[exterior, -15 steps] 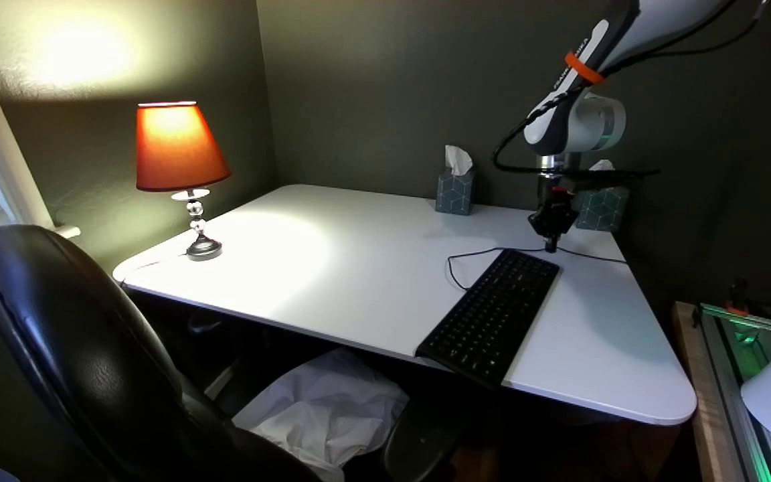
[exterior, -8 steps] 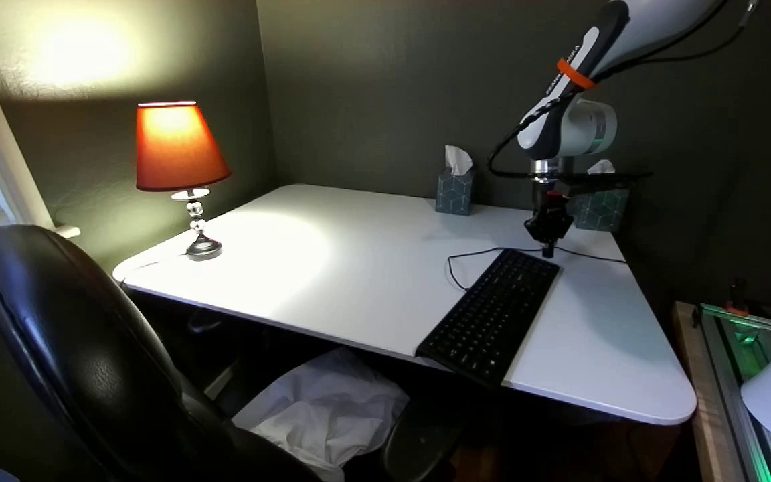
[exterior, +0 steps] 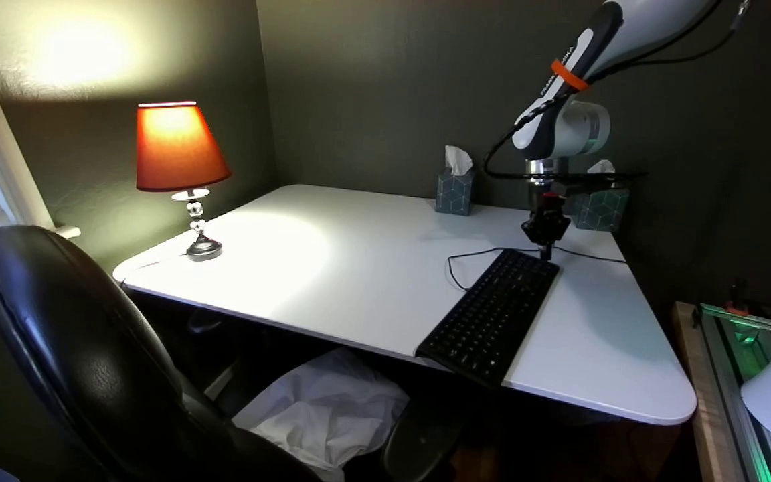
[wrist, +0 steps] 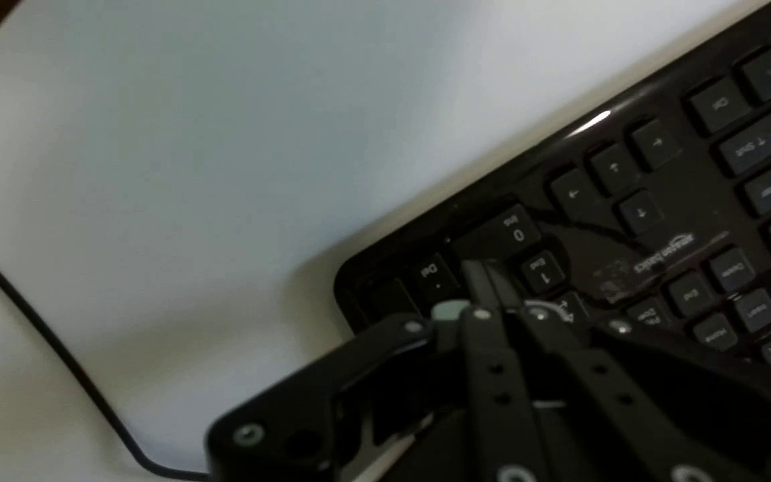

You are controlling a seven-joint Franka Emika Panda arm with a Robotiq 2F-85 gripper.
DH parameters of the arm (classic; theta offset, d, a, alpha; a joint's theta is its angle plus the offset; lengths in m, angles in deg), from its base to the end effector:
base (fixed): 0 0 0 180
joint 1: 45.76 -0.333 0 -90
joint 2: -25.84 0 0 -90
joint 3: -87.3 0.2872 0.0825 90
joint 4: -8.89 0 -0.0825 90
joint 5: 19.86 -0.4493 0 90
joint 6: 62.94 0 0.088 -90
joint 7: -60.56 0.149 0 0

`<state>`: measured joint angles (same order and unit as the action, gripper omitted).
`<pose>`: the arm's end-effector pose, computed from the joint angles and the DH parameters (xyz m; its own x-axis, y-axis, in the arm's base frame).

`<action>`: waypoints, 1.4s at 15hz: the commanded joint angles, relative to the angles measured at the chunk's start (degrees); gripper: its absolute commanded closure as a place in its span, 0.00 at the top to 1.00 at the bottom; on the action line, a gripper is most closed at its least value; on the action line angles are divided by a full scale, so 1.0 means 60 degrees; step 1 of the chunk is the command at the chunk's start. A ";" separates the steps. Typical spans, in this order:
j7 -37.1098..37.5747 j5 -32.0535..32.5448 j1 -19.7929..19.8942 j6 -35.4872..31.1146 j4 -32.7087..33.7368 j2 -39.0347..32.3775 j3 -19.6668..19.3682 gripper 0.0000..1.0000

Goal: Press a button on the right side of the computer keyboard

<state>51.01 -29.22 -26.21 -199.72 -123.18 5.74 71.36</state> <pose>0.4070 -0.3048 0.0557 0.8117 -0.5303 -0.2449 -0.5521 -0.8334 -0.0252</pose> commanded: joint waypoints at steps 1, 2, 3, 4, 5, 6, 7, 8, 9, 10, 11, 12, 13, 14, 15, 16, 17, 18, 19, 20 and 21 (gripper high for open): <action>-0.0131 0.0001 0.0209 0.0348 0.0341 -0.0293 0.0169 0.00; -0.0142 -0.0006 0.0224 0.0343 0.0368 -0.0330 0.0183 0.00; -0.0148 -0.0006 0.0238 0.0353 0.0394 -0.0359 0.0193 0.00; -0.0163 -0.0011 0.0255 0.0366 0.0439 -0.0403 0.0209 0.00; -0.0171 -0.0010 0.0273 0.0374 0.0479 -0.0444 0.0224 0.00; -0.0185 -0.0009 0.0290 0.0401 0.0527 -0.0492 0.0239 0.00; -0.0196 -0.0015 0.0312 0.0411 0.0568 -0.0534 0.0256 0.00; -0.0231 -0.0025 0.0333 0.0445 0.0604 -0.0566 0.0274 0.00; -0.0270 -0.0041 0.0352 0.0491 0.0641 -0.0598 0.0300 0.00; -0.0304 -0.0048 0.0367 0.0578 0.0693 -0.0643 0.0328 0.00; -0.0394 -0.0061 0.0396 0.0711 0.0757 -0.0684 0.0369 0.00; -0.0414 -0.0061 0.0403 0.0789 0.0802 -0.0715 0.0385 0.00; -0.0458 -0.0068 0.0412 0.0851 0.0845 -0.0742 0.0405 0.00; -0.0480 -0.0070 0.0417 0.0906 0.0881 -0.0767 0.0414 0.00; -0.0519 -0.0071 0.0425 0.0945 0.0923 -0.0792 0.0425 0.00; -0.0534 -0.0062 0.0430 0.0968 0.0962 -0.0819 0.0434 0.00; -0.0563 -0.0054 0.0434 0.0987 0.0996 -0.0847 0.0446 0.00; -0.0568 -0.0042 0.0432 0.0992 0.1035 -0.0881 0.0451 0.00; -0.0579 -0.0041 0.0436 0.0993 0.1071 -0.0912 0.0461 0.00; -0.0603 -0.0044 0.0443 0.0997 0.1085 -0.0928 0.0472 0.00; -0.0616 -0.0042 0.0448 0.0996 0.1100 -0.0942 0.0479 0.00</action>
<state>48.42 -29.27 -24.68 -195.51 -118.18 1.27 73.37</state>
